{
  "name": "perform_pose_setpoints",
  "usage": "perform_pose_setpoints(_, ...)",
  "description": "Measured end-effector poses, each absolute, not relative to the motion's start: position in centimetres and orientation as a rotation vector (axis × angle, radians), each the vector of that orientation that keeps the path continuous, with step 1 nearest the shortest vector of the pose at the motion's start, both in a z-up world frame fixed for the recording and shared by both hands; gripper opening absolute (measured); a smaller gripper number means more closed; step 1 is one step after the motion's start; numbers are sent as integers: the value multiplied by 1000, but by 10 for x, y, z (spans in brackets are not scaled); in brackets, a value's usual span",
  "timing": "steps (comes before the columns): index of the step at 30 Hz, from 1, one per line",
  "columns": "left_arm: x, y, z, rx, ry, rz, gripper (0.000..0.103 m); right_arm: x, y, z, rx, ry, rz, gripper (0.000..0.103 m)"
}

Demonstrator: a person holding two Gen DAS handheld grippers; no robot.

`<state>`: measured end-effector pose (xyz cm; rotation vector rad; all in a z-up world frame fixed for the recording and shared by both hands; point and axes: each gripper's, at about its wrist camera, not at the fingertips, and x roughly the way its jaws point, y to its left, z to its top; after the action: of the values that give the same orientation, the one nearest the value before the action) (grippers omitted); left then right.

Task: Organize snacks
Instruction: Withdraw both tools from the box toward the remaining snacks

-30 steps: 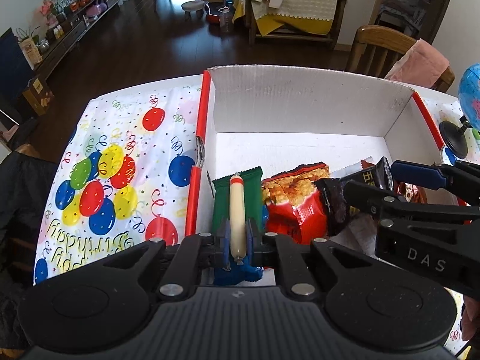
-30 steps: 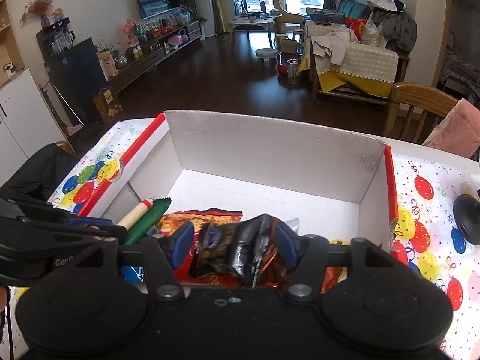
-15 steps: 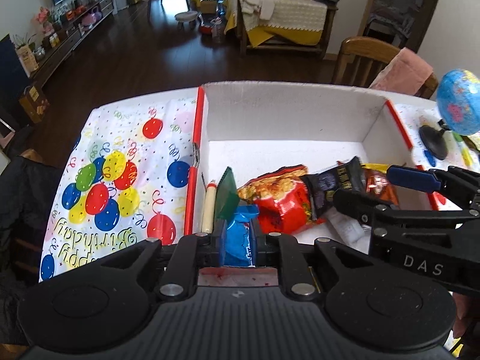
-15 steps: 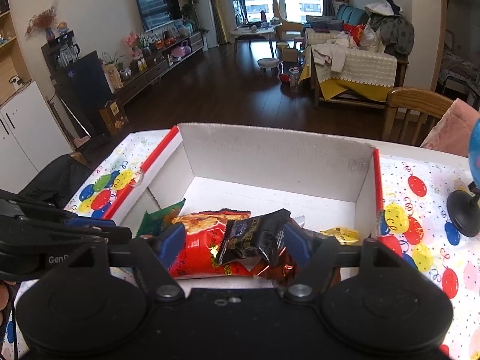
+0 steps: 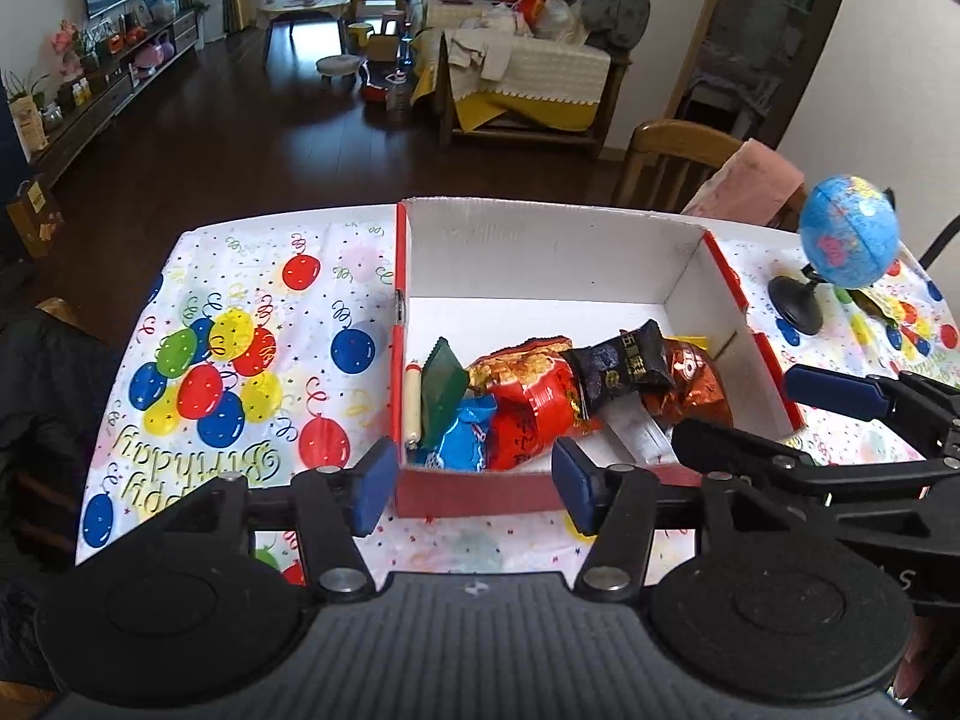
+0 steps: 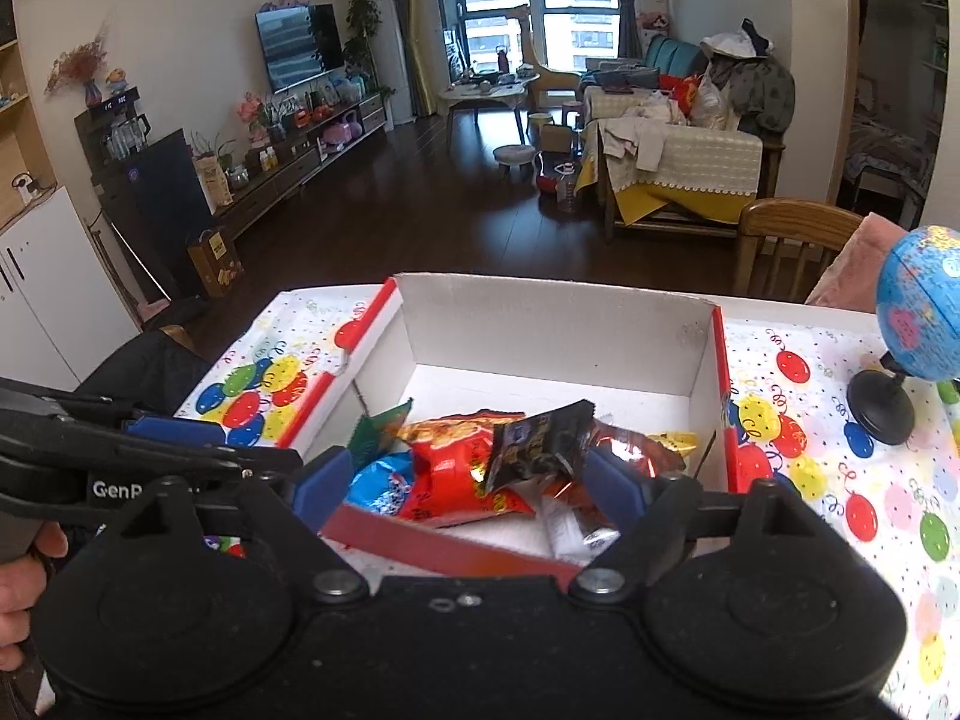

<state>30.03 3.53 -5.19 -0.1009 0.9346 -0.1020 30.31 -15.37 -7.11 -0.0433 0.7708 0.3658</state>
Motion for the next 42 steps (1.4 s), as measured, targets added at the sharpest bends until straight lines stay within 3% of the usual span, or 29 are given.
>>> perform_pose_setpoints(9,264,58,-34,-83,905,-148,66,260,-139,-57,-1,740,331,101)
perform_pose_setpoints(20,216,92,-20,-89,864,-190,79,213,-115,-50,34,730,315,102)
perform_pose_setpoints(28,187,122,-29,-99,855,-167,94,186,-95,-60,74,747,297,102)
perform_pose_setpoints(42,156,168,-62,-162,940,-146,95,161,-67,-88,137,814,215,102)
